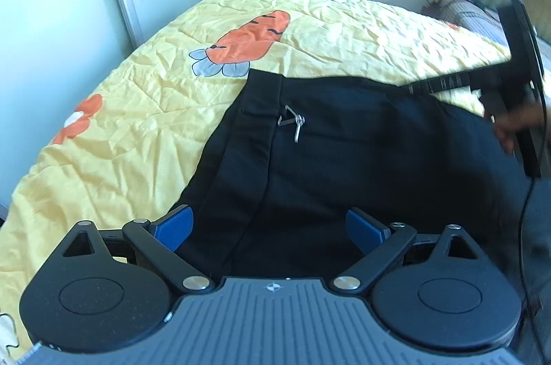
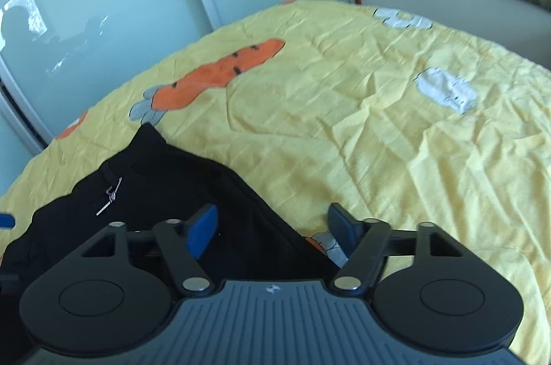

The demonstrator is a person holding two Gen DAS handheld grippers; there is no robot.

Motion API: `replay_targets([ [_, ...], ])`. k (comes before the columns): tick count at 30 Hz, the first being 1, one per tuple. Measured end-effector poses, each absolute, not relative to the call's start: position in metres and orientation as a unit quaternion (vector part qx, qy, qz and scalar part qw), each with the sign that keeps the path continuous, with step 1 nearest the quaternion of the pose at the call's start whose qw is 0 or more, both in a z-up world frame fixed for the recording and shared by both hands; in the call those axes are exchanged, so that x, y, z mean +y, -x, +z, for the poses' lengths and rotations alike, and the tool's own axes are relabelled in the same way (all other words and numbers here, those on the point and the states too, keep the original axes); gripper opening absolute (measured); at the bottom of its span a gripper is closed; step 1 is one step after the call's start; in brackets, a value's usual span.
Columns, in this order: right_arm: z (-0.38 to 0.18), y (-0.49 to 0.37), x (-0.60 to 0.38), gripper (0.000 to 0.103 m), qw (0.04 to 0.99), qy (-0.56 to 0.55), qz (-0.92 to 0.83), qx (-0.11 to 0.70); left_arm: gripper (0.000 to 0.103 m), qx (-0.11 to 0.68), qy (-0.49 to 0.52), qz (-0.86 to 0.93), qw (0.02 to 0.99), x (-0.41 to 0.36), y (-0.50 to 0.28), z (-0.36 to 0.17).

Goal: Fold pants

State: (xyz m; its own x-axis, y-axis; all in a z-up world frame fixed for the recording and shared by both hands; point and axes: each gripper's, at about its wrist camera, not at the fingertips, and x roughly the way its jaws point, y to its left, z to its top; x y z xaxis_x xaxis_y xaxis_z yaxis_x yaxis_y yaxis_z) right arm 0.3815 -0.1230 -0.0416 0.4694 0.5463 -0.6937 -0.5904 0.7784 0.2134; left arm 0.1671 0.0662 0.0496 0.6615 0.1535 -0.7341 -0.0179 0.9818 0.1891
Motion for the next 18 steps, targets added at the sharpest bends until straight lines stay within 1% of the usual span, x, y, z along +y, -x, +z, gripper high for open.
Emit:
replay_targets([
  [1, -0.041, -0.38, -0.12, 0.048, 0.854, 0.04, 0.341, 0.391, 0.097, 0.412, -0.071, 0.049, 0.907, 0.067, -0.174, 0.05],
  [2, -0.04, -0.378, -0.118, 0.033, 0.849, 0.047, 0.352, 0.391, 0.097, 0.415, -0.06, 0.05, 0.907, 0.068, -0.181, 0.051],
  [3, -0.038, -0.375, -0.114, 0.02, 0.849, 0.058, 0.356, 0.387, 0.097, 0.416, -0.049, 0.048, 0.907, 0.068, -0.188, 0.053],
  [6, -0.029, -0.346, -0.096, 0.009, 0.867, 0.154, 0.333, 0.338, 0.097, 0.428, -0.008, 0.047, 0.902, 0.072, -0.214, 0.055],
  [9, -0.026, -0.292, -0.073, 0.008, 0.869, 0.28, 0.314, 0.261, 0.095, 0.441, 0.077, 0.036, 0.893, 0.08, -0.237, 0.059],
  [12, -0.03, -0.244, -0.057, 0.008, 0.855, 0.364, 0.309, 0.204, 0.096, 0.46, 0.187, 0.003, 0.868, 0.091, -0.258, 0.055],
  [14, -0.035, -0.222, -0.051, 0.008, 0.848, 0.395, 0.305, 0.179, 0.096, 0.467, 0.258, -0.023, 0.845, 0.097, -0.272, 0.05],
  [18, -0.041, -0.204, -0.048, 0.008, 0.845, 0.417, 0.298, 0.156, 0.092, 0.477, 0.324, -0.038, 0.816, 0.1, -0.299, 0.038],
])
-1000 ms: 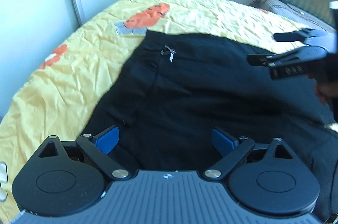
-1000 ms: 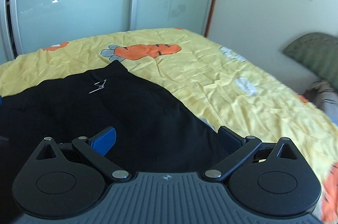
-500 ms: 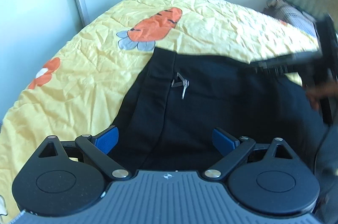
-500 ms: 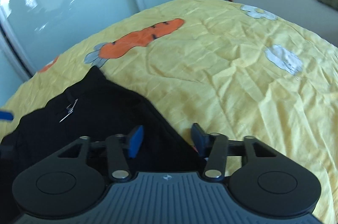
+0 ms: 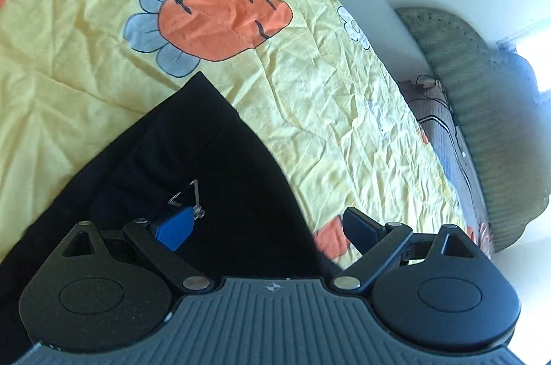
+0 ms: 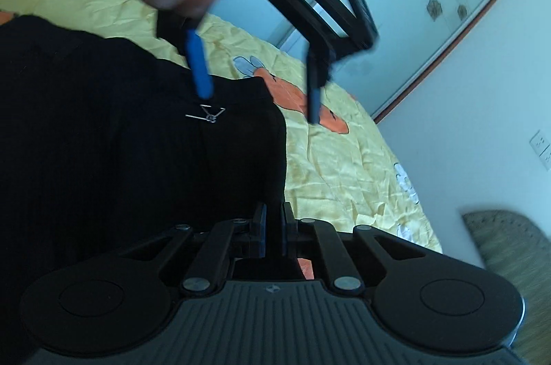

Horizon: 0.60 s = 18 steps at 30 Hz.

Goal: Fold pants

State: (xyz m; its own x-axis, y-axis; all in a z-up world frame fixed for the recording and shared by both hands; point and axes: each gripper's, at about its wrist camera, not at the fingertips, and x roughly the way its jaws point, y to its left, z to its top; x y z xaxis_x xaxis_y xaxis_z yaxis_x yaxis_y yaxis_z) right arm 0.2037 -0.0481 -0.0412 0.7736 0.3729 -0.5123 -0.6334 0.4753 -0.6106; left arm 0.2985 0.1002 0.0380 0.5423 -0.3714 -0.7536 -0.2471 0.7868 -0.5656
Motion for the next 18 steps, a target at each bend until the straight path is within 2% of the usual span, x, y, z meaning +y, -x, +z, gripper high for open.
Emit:
replay_targets([
  [4, -0.046, -0.199, -0.049, 0.008, 0.844, 0.423, 0.295, 0.145, 0.08, 0.492, 0.375, -0.039, 0.784, 0.103, -0.315, 0.027],
  [6, -0.047, -0.199, -0.05, 0.008, 0.846, 0.42, 0.294, 0.142, 0.067, 0.495, 0.407, -0.039, 0.767, 0.107, -0.318, 0.017],
  [8, -0.047, -0.2, -0.051, 0.008, 0.85, 0.416, 0.293, 0.139, 0.039, 0.501, 0.417, -0.03, 0.758, 0.108, -0.32, 0.011],
  [9, -0.047, -0.198, -0.051, 0.008, 0.852, 0.415, 0.289, 0.136, 0.03, 0.501, 0.421, -0.029, 0.756, 0.108, -0.319, 0.009],
  [10, -0.047, -0.2, -0.051, 0.008, 0.854, 0.414, 0.286, 0.132, 0.011, 0.502, 0.425, -0.036, 0.753, 0.108, -0.318, 0.007],
  [11, -0.048, -0.202, -0.052, 0.008, 0.856, 0.412, 0.282, 0.132, 0.005, 0.506, 0.427, -0.038, 0.749, 0.107, -0.318, 0.004],
  [13, -0.05, -0.205, -0.053, 0.012, 0.859, 0.412, 0.271, 0.139, 0.005, 0.498, 0.425, -0.038, 0.755, 0.106, -0.311, 0.004],
  [14, -0.051, -0.207, -0.054, 0.022, 0.862, 0.413, 0.26, 0.137, 0.004, 0.493, 0.423, -0.041, 0.759, 0.105, -0.307, 0.005],
  [15, -0.05, -0.208, -0.055, 0.041, 0.865, 0.414, 0.248, 0.136, 0.004, 0.49, 0.42, -0.043, 0.763, 0.105, -0.303, 0.007],
  [16, -0.049, -0.212, -0.058, 0.052, 0.868, 0.412, 0.239, 0.139, 0.004, 0.488, 0.415, -0.046, 0.767, 0.104, -0.298, 0.009],
  [17, -0.048, -0.214, -0.063, 0.058, 0.872, 0.408, 0.234, 0.14, 0.004, 0.486, 0.409, -0.05, 0.771, 0.103, -0.294, 0.011],
  [18, -0.045, -0.217, -0.068, 0.058, 0.876, 0.402, 0.225, 0.142, 0.004, 0.482, 0.404, -0.053, 0.776, 0.103, -0.288, 0.014],
])
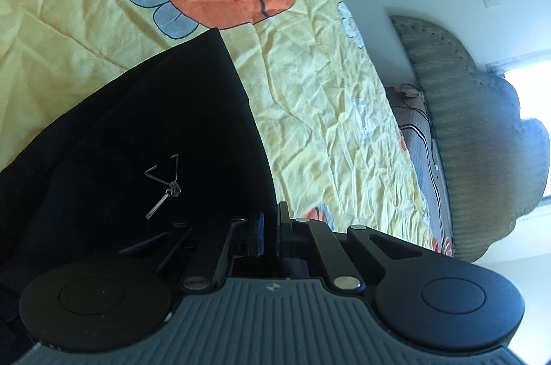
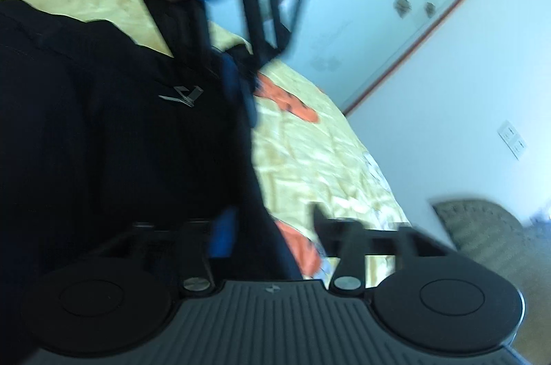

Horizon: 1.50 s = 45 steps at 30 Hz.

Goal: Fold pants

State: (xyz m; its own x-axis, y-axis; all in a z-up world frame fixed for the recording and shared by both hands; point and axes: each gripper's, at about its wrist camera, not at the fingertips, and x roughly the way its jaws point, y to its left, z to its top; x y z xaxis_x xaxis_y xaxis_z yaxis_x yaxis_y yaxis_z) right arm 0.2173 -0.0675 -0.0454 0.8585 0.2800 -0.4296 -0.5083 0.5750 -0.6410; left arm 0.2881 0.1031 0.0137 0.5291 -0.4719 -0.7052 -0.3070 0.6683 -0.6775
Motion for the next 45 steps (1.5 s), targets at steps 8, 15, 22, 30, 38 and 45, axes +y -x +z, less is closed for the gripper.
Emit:
replay_targets([
  [8, -0.049, -0.227, -0.121, 0.022, 0.869, 0.428, 0.134, 0.21, 0.004, 0.454, 0.361, -0.069, 0.812, 0.109, -0.243, 0.028],
  [15, -0.054, -0.175, -0.119, 0.005, 0.862, 0.45, 0.116, 0.205, 0.001, 0.429, 0.332, -0.058, 0.838, 0.121, -0.217, 0.032],
  [22, -0.046, -0.144, -0.107, 0.003, 0.86, 0.453, 0.125, 0.199, 0.023, 0.429, 0.366, -0.087, 0.821, 0.129, -0.208, 0.029],
  [30, -0.008, -0.218, -0.13, 0.081, 0.914, 0.236, 0.223, 0.245, 0.05, 0.428, 0.325, -0.085, 0.839, 0.112, -0.208, 0.036],
  [38, -0.024, -0.35, -0.107, 0.066, 0.877, 0.127, 0.337, 0.319, 0.064, 0.447, 0.317, -0.068, 0.834, 0.121, -0.231, 0.03],
  [45, -0.035, -0.342, -0.098, 0.012, 0.871, 0.132, 0.357, 0.312, 0.068, 0.467, 0.354, -0.077, 0.807, 0.125, -0.268, 0.026],
])
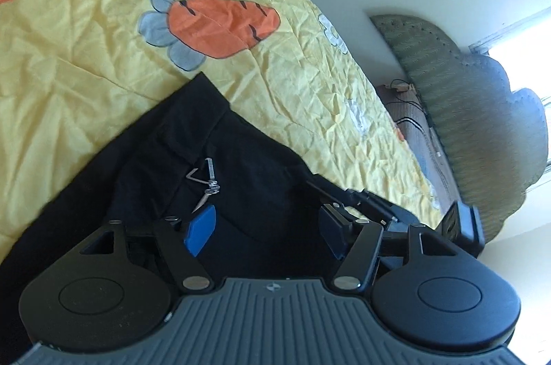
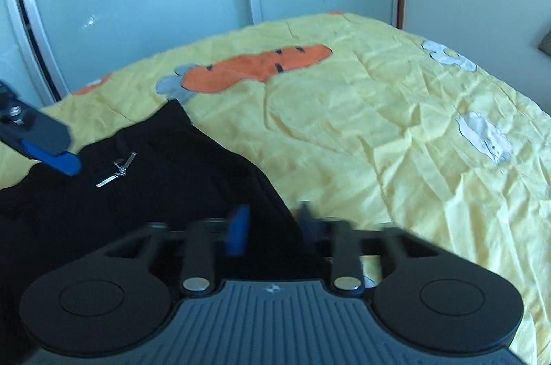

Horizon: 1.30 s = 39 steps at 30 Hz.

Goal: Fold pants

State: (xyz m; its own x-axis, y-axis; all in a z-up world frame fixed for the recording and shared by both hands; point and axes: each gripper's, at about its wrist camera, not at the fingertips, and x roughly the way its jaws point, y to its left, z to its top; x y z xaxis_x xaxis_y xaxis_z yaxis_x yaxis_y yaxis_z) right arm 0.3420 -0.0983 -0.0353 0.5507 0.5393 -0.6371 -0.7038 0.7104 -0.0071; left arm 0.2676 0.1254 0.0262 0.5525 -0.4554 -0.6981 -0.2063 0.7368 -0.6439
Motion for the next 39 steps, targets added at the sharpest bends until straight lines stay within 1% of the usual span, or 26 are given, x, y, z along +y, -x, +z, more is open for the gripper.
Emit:
replay_targets([
  [2, -0.027, -0.311, -0.087, 0.009, 0.876, 0.205, 0.347, 0.266, 0.07, 0.473, 0.387, -0.092, 0.786, 0.125, -0.279, 0.022],
  [4, -0.022, -0.278, -0.076, 0.008, 0.872, 0.265, 0.344, 0.226, 0.073, 0.48, 0.417, -0.101, 0.765, 0.123, -0.291, 0.016],
  [7, -0.021, -0.227, -0.059, 0.008, 0.857, 0.355, 0.335, 0.168, 0.073, 0.487, 0.446, -0.112, 0.743, 0.119, -0.306, 0.009],
  [9, -0.024, -0.201, -0.05, 0.008, 0.845, 0.397, 0.328, 0.141, 0.074, 0.487, 0.456, -0.113, 0.736, 0.117, -0.311, 0.006],
  [12, -0.031, -0.182, -0.044, 0.008, 0.838, 0.421, 0.324, 0.125, 0.074, 0.498, 0.455, -0.111, 0.73, 0.114, -0.318, -0.002],
  [13, -0.032, -0.18, -0.044, 0.008, 0.84, 0.42, 0.322, 0.123, 0.068, 0.505, 0.457, -0.111, 0.724, 0.115, -0.319, -0.006],
  [14, -0.033, -0.179, -0.044, 0.008, 0.842, 0.416, 0.321, 0.126, 0.048, 0.511, 0.46, -0.117, 0.716, 0.114, -0.32, -0.011],
  [15, -0.033, -0.179, -0.045, 0.008, 0.845, 0.412, 0.317, 0.126, 0.037, 0.521, 0.461, -0.124, 0.708, 0.112, -0.32, -0.015],
  [16, -0.033, -0.179, -0.045, 0.008, 0.849, 0.408, 0.313, 0.125, 0.017, 0.531, 0.455, -0.123, 0.704, 0.11, -0.319, -0.018],
  [17, -0.033, -0.181, -0.046, 0.008, 0.851, 0.403, 0.309, 0.132, 0.004, 0.538, 0.445, -0.117, 0.706, 0.108, -0.317, -0.02],
  [18, -0.034, -0.184, -0.047, 0.01, 0.852, 0.4, 0.308, 0.139, 0.004, 0.535, 0.44, -0.118, 0.712, 0.107, -0.313, -0.021],
  [19, -0.035, -0.184, -0.05, 0.012, 0.853, 0.402, 0.302, 0.14, 0.003, 0.529, 0.44, -0.121, 0.715, 0.107, -0.308, -0.021],
  [20, -0.036, -0.182, -0.053, 0.028, 0.857, 0.406, 0.286, 0.134, 0.003, 0.523, 0.441, -0.125, 0.718, 0.107, -0.304, -0.02],
  [21, -0.038, -0.181, -0.058, 0.059, 0.861, 0.414, 0.264, 0.131, 0.003, 0.518, 0.44, -0.127, 0.722, 0.107, -0.299, -0.018],
  [22, -0.039, -0.18, -0.064, 0.072, 0.864, 0.419, 0.246, 0.134, 0.003, 0.514, 0.438, -0.129, 0.726, 0.107, -0.295, -0.016],
  [24, -0.038, -0.179, -0.085, 0.073, 0.868, 0.41, 0.235, 0.151, 0.003, 0.51, 0.432, -0.135, 0.732, 0.107, -0.288, -0.013],
  [25, -0.036, -0.181, -0.096, 0.073, 0.872, 0.401, 0.224, 0.169, 0.003, 0.508, 0.429, -0.136, 0.734, 0.108, -0.284, -0.011],
  [26, -0.036, -0.184, -0.108, 0.07, 0.875, 0.398, 0.207, 0.182, 0.003, 0.506, 0.427, -0.139, 0.737, 0.108, -0.28, -0.01],
  [27, -0.037, -0.186, -0.12, 0.063, 0.876, 0.398, 0.191, 0.193, 0.003, 0.504, 0.423, -0.142, 0.74, 0.109, -0.276, -0.009],
  [28, -0.038, -0.19, -0.132, 0.059, 0.877, 0.396, 0.177, 0.207, 0.003, 0.502, 0.42, -0.144, 0.743, 0.11, -0.271, -0.007],
  [30, -0.04, -0.195, -0.155, 0.041, 0.88, 0.382, 0.155, 0.236, 0.003, 0.497, 0.414, -0.148, 0.748, 0.109, -0.261, -0.004],
  [31, -0.041, -0.195, -0.164, 0.037, 0.882, 0.375, 0.148, 0.246, 0.003, 0.494, 0.411, -0.152, 0.751, 0.109, -0.256, -0.002],
  [33, -0.044, -0.188, -0.173, 0.016, 0.883, 0.369, 0.135, 0.257, 0.003, 0.491, 0.405, -0.159, 0.755, 0.109, -0.246, 0.001],
  [34, -0.045, -0.182, -0.174, 0.012, 0.881, 0.377, 0.128, 0.256, 0.004, 0.491, 0.403, -0.161, 0.755, 0.11, -0.241, 0.001],
  [36, -0.046, -0.164, -0.171, 0.009, 0.879, 0.389, 0.12, 0.247, 0.004, 0.488, 0.398, -0.163, 0.76, 0.111, -0.231, 0.003],
  [39, -0.039, -0.135, -0.166, 0.007, 0.883, 0.395, 0.108, 0.23, 0.003, 0.484, 0.396, -0.166, 0.762, 0.118, -0.215, 0.005],
])
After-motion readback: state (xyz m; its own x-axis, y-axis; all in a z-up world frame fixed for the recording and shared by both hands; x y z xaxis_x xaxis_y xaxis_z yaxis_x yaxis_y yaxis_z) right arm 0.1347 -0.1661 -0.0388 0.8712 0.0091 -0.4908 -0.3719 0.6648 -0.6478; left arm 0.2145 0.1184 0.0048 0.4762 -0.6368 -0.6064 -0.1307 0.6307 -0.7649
